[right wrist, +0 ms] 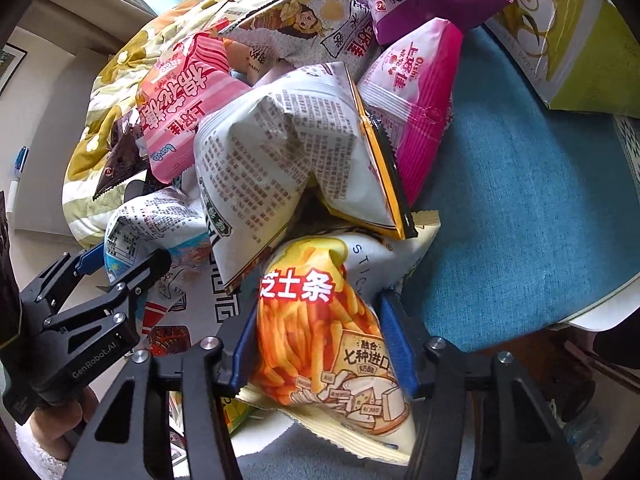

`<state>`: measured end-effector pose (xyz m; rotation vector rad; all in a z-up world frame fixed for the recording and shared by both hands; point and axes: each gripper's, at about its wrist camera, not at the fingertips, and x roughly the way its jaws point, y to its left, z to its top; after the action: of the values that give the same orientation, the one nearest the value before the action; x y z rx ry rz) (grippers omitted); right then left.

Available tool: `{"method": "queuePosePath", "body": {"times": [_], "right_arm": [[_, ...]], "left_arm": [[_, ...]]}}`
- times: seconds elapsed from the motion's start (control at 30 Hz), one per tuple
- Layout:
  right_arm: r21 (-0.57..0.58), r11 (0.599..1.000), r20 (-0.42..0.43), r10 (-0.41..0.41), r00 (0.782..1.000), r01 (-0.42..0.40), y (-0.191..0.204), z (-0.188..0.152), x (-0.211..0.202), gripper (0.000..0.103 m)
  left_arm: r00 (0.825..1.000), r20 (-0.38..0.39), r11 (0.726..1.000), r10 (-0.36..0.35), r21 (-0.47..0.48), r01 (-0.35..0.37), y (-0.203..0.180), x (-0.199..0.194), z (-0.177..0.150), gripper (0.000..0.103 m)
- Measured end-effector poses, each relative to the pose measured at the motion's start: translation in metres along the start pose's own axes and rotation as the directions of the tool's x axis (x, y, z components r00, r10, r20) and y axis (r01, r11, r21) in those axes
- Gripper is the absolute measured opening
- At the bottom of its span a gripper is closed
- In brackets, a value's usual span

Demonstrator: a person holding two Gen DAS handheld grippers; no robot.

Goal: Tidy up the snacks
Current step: 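Carry the blue-white bag in the left gripper while the right carries the fries bag into the box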

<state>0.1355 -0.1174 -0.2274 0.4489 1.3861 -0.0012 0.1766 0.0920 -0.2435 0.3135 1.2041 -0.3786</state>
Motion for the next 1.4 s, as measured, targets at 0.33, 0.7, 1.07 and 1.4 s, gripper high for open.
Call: {"method": "queuePosePath", "body": {"times": [0.33,0.7,1.07,1.4], "right_arm": [[-0.011,1.0,0.048,0.002,0.999,-0.002,-0.008,-0.013,-0.012,0.048],[-0.087,0.996,0.105,0.021,0.994,-0.011,-0.042,-0.02,-0.049,0.047],[-0.246,0.969,0.236,0.073,0.969,-0.013,-0.088,-0.001,-0.129,0.047],[-0.339,0.939,0.393,0.082,0.916,0.062,-0.131,0.069,-0.206,0.047]], "left_arm": [[0.998,0.023,0.995,0.053,-0.084,-0.051,-0.025,-0.033,-0.017,0.06],[0.985,0.067,0.962,0.16,-0.234,-0.14,-0.057,-0.084,-0.024,0.059],[0.951,0.222,0.946,0.215,-0.287,-0.147,-0.134,-0.139,0.033,0.059],[0.922,0.352,0.974,0.16,-0.206,-0.09,-0.208,-0.156,0.153,0.059]]}}
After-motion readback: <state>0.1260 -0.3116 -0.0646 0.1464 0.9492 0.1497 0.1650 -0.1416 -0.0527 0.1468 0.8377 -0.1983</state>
